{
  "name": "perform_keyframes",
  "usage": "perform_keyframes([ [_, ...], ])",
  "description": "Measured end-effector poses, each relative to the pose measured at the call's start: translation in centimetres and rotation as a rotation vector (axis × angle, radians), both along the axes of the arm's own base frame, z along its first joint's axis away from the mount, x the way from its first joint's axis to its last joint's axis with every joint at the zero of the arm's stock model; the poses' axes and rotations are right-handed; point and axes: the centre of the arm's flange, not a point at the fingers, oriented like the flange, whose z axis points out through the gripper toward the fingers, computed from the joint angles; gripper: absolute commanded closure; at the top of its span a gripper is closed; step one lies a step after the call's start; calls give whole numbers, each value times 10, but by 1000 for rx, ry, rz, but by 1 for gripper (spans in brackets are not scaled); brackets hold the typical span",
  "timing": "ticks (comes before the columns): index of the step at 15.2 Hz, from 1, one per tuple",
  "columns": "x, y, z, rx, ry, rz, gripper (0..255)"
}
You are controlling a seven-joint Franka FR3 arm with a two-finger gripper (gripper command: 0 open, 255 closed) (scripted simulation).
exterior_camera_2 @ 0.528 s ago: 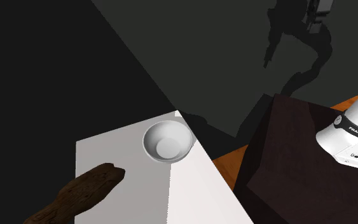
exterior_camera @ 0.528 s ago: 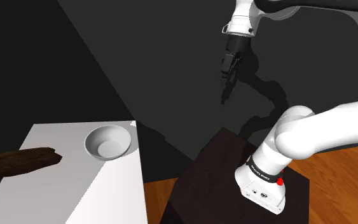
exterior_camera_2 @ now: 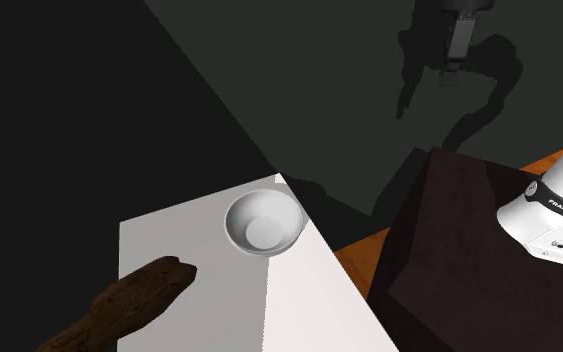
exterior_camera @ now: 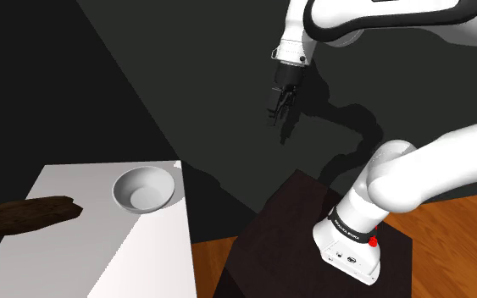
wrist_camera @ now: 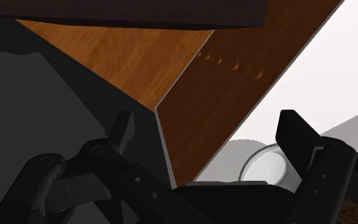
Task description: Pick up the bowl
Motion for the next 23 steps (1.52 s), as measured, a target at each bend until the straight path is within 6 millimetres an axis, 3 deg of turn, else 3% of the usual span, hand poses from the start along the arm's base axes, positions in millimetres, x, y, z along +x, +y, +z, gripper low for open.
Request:
perform_keyframes([
  [23,177,140,-191,-20,-79,-3,0],
])
